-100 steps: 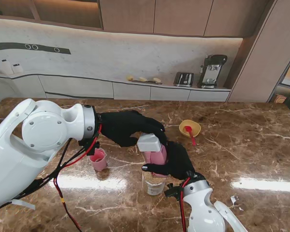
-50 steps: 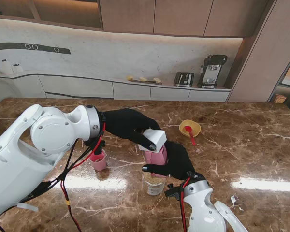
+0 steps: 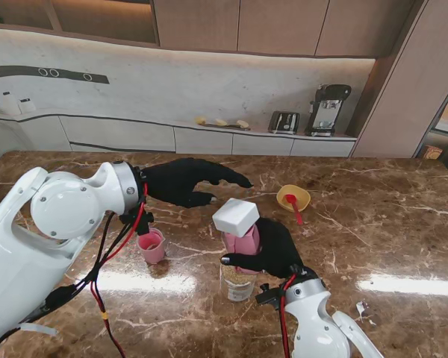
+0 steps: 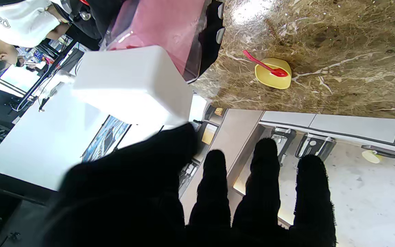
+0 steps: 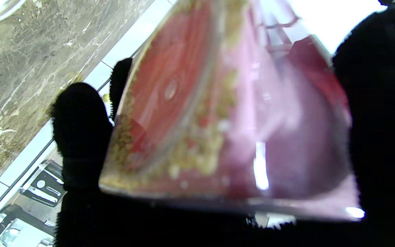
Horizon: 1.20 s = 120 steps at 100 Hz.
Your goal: Measure grain into the airtight container
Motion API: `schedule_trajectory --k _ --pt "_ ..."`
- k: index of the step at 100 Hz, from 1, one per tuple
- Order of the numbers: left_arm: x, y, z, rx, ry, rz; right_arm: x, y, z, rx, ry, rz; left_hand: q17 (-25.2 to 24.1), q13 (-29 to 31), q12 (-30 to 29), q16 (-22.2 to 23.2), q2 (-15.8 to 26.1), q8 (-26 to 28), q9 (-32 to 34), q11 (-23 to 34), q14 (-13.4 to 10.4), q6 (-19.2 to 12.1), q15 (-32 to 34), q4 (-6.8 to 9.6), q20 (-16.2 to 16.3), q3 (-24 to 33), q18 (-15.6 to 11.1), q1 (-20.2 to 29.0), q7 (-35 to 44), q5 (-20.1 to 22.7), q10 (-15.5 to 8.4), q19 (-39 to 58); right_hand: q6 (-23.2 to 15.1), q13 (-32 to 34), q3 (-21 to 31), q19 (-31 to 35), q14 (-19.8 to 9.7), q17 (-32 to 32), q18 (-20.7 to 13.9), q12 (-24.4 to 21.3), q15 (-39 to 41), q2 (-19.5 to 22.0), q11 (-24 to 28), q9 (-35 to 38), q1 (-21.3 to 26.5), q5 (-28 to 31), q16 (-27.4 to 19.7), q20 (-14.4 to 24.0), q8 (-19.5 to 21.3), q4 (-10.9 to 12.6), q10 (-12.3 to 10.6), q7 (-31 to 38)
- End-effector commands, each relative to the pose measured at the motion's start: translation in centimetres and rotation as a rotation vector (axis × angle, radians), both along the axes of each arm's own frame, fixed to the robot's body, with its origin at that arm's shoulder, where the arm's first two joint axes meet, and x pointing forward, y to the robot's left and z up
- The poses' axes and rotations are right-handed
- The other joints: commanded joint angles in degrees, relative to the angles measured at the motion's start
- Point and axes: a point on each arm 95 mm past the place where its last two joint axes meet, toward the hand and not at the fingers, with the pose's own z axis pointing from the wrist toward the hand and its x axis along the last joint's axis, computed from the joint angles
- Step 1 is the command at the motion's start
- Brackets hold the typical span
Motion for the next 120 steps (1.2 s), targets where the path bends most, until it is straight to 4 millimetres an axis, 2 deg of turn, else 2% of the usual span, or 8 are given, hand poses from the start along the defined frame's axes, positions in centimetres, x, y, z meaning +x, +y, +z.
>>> schedule_trajectory --k 1,44,58,69,83,101,115,120 --pt "-0.2 -0.2 0.1 -0.006 -0.005 -0.020 -0.2 0.1 -0.2 0.004 0.017 0.005 -3.03 -5.11 -0.80 -2.07 -2.38 0.19 -7.34 0.12 -3.04 -5.04 -3.10 -1.27 0.26 4.43 -0.71 12.55 1.53 -4.89 -2.96 -5.42 -11.74 6.60 16.34 2.22 -7.42 0.18 -4.23 2.45 5.93 13.45 4.94 5.00 10.75 6.17 3.17 0.93 2.38 -0.64 -5.51 8.99" --pt "-1.7 -1.0 -0.7 0.090 -0.112 -0.230 -0.4 0.2 -0.1 -0.004 0.027 0.003 -0.52 -7.46 -0.40 -5.34 0.25 3.40 -12.45 -4.45 -1.25 -5.77 -2.65 -3.83 5.15 1.98 -2.12 20.04 16.67 -4.49 -2.28 -8.94 -11.32 7.19 16.27 2.45 -7.24 0.68 -4.33 2.20 6.11 13.76 4.88 5.24 11.29 6.23 3.01 1.04 2.17 -0.57 -4.86 9.00" --pt "-1.3 -0.7 -0.8 0.134 -0.130 -0.236 -0.5 0.2 0.1 -0.002 0.021 0.007 -0.55 -2.84 -0.29 -0.20 -0.82 0.36 -12.56 -4.64 -3.96 -2.52 0.93 -1.11 6.32 0.89 -3.75 13.75 10.40 -11.71 -3.55 -6.04 -11.35 7.20 16.26 2.42 -7.33 0.66 -4.43 2.21 6.15 13.78 4.92 5.26 11.33 6.21 3.00 1.06 2.11 -0.57 -4.92 9.00" --pt "-1.0 -0.5 -0.9 0.156 -0.128 -0.237 -0.4 0.3 0.2 -0.001 0.018 0.009 -0.04 -0.53 0.80 2.94 -3.28 -0.09 -11.76 -2.84 -4.16 -1.33 2.65 -0.60 6.06 0.31 -4.84 10.29 7.61 -11.84 -3.56 -5.00 -11.49 7.21 16.29 2.41 -7.35 0.66 -4.44 2.22 6.19 13.80 4.94 5.27 11.31 6.25 3.00 1.08 2.08 -0.56 -4.95 9.02" --pt "-0.9 -0.7 -1.1 0.161 -0.142 -0.229 -0.4 0.3 0.3 0.002 0.018 0.010 1.25 3.46 3.89 7.20 -3.90 6.27 -8.69 6.40 -4.26 2.18 5.47 0.19 6.28 -9.15 -4.86 3.27 15.28 -11.44 -5.28 -0.69 -11.43 7.15 16.27 2.40 -7.31 0.67 -4.44 2.19 6.18 13.84 4.91 5.21 11.29 6.23 2.97 1.10 2.05 -0.58 -4.86 9.03" --pt "-0.8 -1.2 -1.2 0.159 -0.139 -0.201 -0.4 0.4 0.2 0.003 0.018 0.013 4.37 8.59 7.26 13.44 4.38 15.09 -0.35 11.67 -2.74 13.67 11.85 -0.78 7.81 -22.49 -5.26 -13.81 26.75 -1.88 -2.15 7.50 -11.49 6.99 16.22 2.37 -7.22 0.61 -4.42 2.14 6.09 13.98 4.82 5.01 11.28 6.10 2.90 1.12 1.99 -0.60 -4.89 8.97" --pt "-0.5 -1.7 -1.4 0.128 -0.141 -0.157 -0.4 0.4 0.2 0.005 0.016 0.015 11.62 18.32 10.68 15.42 12.57 17.73 16.35 15.89 1.30 15.78 17.93 -0.79 7.51 -34.24 -1.24 -16.70 34.28 13.37 3.05 17.97 -11.44 6.91 16.16 2.34 -7.22 0.58 -4.41 2.11 6.04 14.04 4.78 4.93 11.23 6.02 2.86 1.14 1.94 -0.61 -4.94 8.92" --pt "-0.4 -1.8 -1.5 0.118 -0.136 -0.141 -0.4 0.4 0.2 0.007 0.016 0.014 13.78 20.73 11.07 14.79 18.06 17.03 20.23 16.52 2.86 15.65 19.81 0.46 5.19 -46.37 -0.58 -15.22 35.94 17.72 3.99 22.65 -11.46 6.90 16.15 2.32 -7.22 0.55 -4.39 2.08 6.03 14.02 4.75 4.92 11.22 6.01 2.85 1.14 1.88 -0.60 -5.01 8.88"
